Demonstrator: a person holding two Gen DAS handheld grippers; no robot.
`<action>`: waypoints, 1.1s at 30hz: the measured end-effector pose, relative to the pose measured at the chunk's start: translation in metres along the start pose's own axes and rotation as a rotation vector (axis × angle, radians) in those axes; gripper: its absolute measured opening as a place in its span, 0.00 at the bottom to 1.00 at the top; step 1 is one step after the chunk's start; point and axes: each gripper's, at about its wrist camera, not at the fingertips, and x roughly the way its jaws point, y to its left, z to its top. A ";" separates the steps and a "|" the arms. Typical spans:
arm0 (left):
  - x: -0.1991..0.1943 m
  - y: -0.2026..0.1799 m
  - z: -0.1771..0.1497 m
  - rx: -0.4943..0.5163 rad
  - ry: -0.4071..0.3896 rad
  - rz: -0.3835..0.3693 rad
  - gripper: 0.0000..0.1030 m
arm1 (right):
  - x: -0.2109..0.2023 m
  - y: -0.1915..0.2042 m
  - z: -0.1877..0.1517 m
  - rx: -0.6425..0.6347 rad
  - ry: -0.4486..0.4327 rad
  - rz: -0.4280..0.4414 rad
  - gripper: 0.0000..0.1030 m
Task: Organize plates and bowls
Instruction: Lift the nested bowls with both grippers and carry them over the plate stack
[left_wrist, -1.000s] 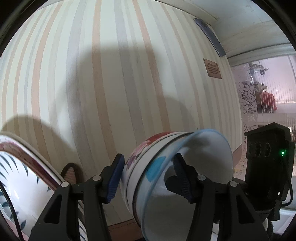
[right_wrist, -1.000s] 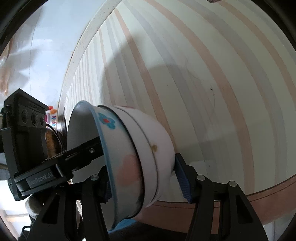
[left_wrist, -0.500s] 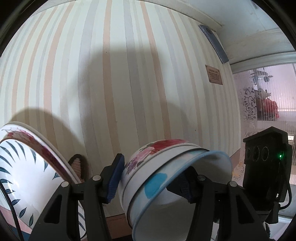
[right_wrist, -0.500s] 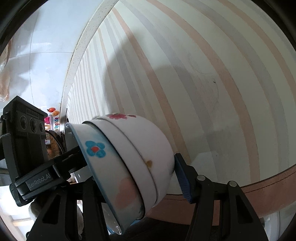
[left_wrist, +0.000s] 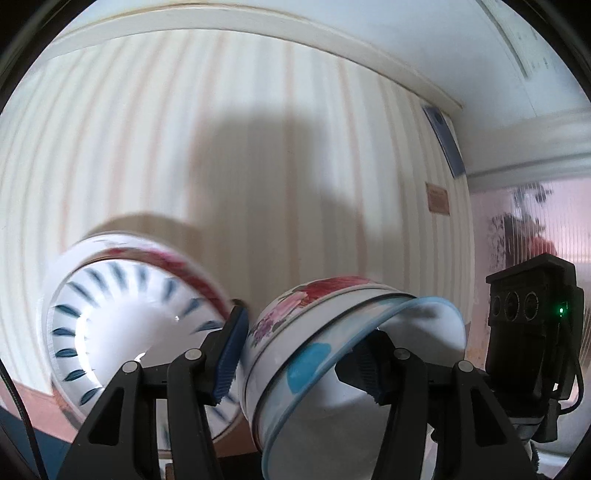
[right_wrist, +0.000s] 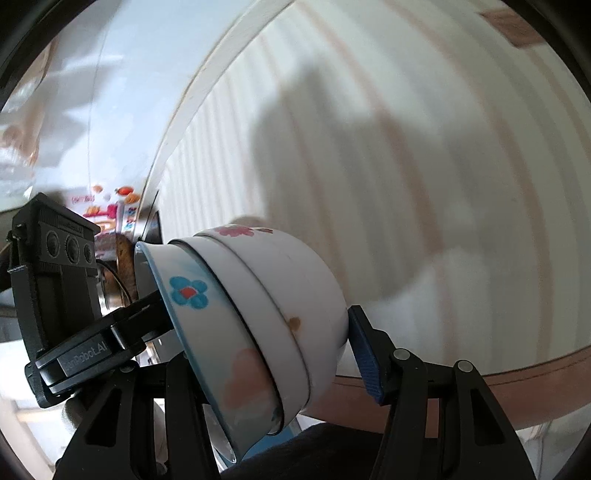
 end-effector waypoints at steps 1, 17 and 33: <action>-0.005 0.007 0.000 -0.014 -0.011 0.002 0.50 | 0.005 0.009 0.001 -0.017 0.013 0.002 0.58; -0.031 0.123 -0.022 -0.304 -0.104 0.041 0.50 | 0.111 0.100 0.000 -0.192 0.214 0.000 0.58; -0.022 0.148 -0.023 -0.340 -0.089 0.047 0.50 | 0.156 0.119 -0.001 -0.217 0.252 -0.064 0.58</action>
